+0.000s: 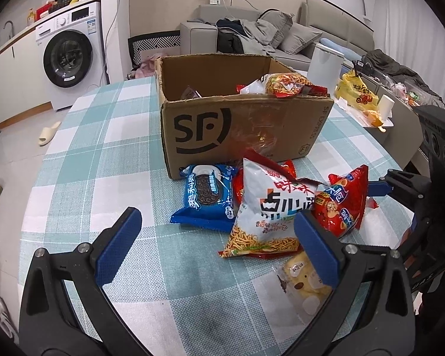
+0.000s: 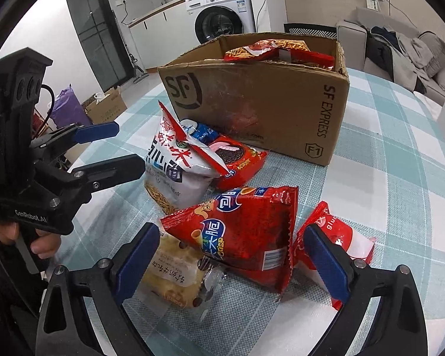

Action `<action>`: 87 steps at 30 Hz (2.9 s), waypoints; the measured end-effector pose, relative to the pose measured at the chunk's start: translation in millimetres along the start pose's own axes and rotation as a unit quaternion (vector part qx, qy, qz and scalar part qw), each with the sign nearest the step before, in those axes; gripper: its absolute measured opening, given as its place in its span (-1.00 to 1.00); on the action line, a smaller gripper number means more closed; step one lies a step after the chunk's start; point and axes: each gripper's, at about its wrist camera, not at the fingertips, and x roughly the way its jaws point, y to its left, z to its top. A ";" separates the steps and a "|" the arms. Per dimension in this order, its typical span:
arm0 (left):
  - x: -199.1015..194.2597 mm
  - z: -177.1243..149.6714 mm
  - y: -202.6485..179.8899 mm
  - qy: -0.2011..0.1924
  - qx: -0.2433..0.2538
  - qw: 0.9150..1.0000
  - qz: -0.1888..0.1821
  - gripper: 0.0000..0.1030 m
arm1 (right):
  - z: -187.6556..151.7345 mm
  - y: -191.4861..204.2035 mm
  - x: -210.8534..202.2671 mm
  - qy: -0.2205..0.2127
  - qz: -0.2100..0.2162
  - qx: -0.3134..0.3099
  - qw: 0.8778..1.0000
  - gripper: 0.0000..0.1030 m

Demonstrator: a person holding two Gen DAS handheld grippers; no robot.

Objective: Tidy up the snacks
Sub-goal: 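Move both tools back to the snacks lying in front of the box, then close left gripper on white noodle bag while right gripper grasps red chip bag, then lift noodle bag with left tool while right tool carries chip bag over box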

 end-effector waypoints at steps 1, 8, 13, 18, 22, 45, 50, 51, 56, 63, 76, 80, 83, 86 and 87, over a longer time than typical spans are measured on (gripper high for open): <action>0.1 0.0 0.1 0.000 0.000 1.000 0.000 0.98 | 0.1 1.3 0.8 -0.001 -0.001 -0.003 1.000 0.88; 3.9 -1.4 -1.1 0.003 0.001 1.000 -0.001 0.98 | -1.0 6.3 5.9 -0.003 -0.004 -0.011 1.000 0.60; 7.6 -3.4 -5.2 0.004 0.007 1.000 0.000 0.98 | 0.9 2.8 -0.2 -0.021 0.008 -0.007 1.000 -0.01; 9.2 -4.1 -6.8 0.005 0.008 1.000 -0.001 0.98 | 3.3 -9.0 -5.2 -0.033 0.012 0.007 0.999 -0.20; 10.6 -4.2 -6.7 0.006 0.006 1.000 -0.002 0.98 | 4.7 -8.4 -5.7 -0.033 0.013 0.007 0.999 -0.19; 18.0 -5.2 -0.3 0.010 -0.003 1.000 -0.004 0.98 | -0.1 8.7 21.1 -0.018 0.000 -0.011 1.000 0.10; 20.5 -6.2 -2.2 0.011 -0.002 1.000 -0.013 0.98 | 2.1 3.5 10.4 -0.039 0.014 -0.003 0.999 0.08; 22.1 -6.5 -2.9 0.012 -0.001 1.000 -0.016 0.98 | 2.5 2.7 8.2 -0.042 0.015 -0.002 0.999 0.08; 29.8 -8.4 -7.5 0.014 0.002 0.999 -0.030 0.94 | 4.0 -3.8 2.0 -0.048 0.008 0.003 0.999 0.08; 40.3 -10.1 -14.6 0.025 0.008 0.998 -0.059 0.32 | 4.1 -9.9 0.0 -0.051 0.005 0.011 0.999 0.08; 38.5 -12.7 -18.8 0.022 0.010 0.996 -0.082 -0.13 | 2.6 -10.2 -7.0 -0.060 0.008 0.010 0.998 0.08; 33.8 -11.6 -18.3 0.014 0.011 0.996 -0.086 -0.13 | 2.8 -9.6 -12.1 -0.067 0.008 0.009 0.998 0.08; 28.9 -9.6 -17.0 0.008 0.009 0.996 -0.088 -0.14 | 3.3 -10.1 -15.3 -0.072 0.009 0.010 0.997 0.08; 24.2 -8.0 -14.9 0.003 0.006 0.996 -0.088 -0.13 | 2.6 -10.3 -19.7 -0.078 0.008 0.011 0.997 0.08; 22.4 -7.2 -14.1 0.001 0.005 0.996 -0.088 -0.13 | 2.9 -10.6 -21.1 -0.080 0.008 0.011 0.997 0.08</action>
